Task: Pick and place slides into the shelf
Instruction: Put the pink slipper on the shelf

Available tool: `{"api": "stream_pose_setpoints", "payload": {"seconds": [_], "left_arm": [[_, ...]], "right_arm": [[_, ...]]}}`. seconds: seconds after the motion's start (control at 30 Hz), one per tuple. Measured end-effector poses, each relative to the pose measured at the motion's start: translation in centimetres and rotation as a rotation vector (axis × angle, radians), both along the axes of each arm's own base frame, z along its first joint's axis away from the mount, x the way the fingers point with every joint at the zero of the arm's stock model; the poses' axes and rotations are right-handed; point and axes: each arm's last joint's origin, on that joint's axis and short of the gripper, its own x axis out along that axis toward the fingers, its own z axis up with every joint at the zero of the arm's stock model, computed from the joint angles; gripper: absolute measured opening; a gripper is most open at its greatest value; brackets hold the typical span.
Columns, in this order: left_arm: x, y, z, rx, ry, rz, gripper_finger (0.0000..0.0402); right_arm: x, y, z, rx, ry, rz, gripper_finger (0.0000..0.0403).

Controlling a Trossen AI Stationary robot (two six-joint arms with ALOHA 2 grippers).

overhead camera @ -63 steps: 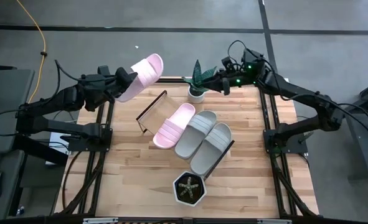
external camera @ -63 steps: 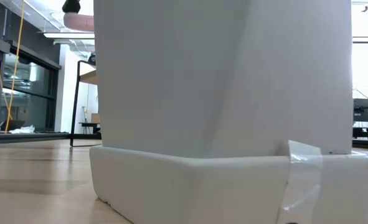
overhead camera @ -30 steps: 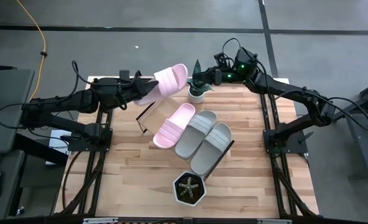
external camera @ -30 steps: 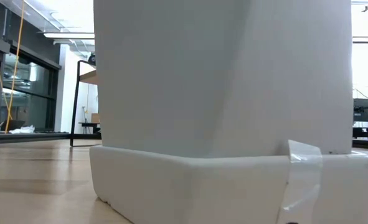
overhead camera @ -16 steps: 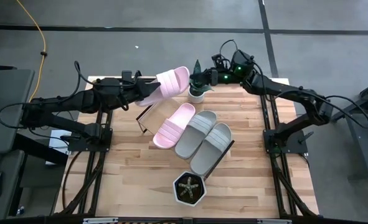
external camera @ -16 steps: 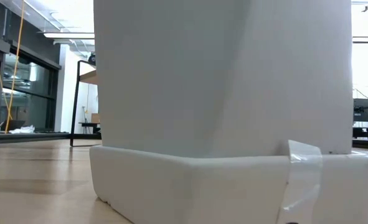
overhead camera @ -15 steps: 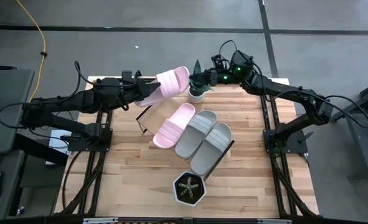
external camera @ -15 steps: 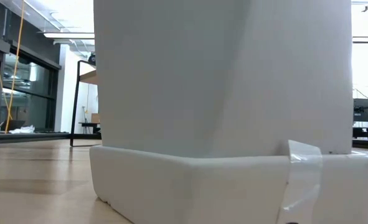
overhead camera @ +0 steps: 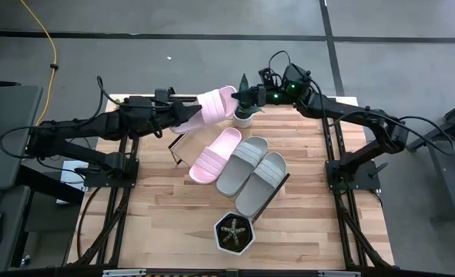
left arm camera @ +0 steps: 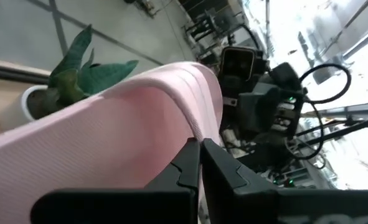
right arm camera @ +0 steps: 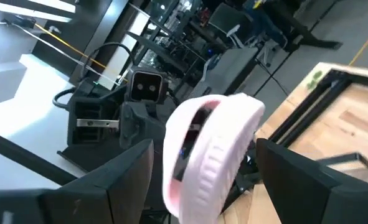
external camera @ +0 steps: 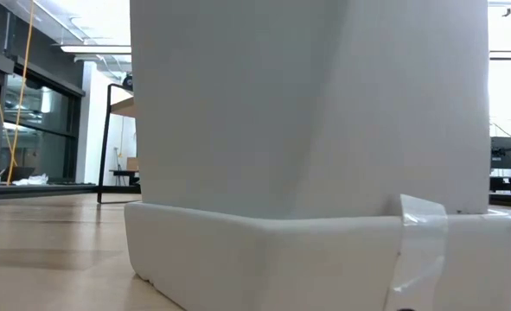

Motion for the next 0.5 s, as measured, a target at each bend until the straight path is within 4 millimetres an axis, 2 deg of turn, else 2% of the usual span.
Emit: {"api": "stream_pose_setpoints", "payload": {"seconds": [0.27, 0.5], "left_arm": [[0.58, 0.09, -0.25, -0.003, 0.005, -0.014, 0.0], [0.62, 0.09, -0.13, 0.007, -0.003, -0.017, 0.0]], "right_arm": [[0.74, 0.6, -0.49, -0.01, 0.011, 0.017, 0.0261], [0.79, 0.6, -0.51, -0.036, 0.009, 0.006, 0.0192]]}}
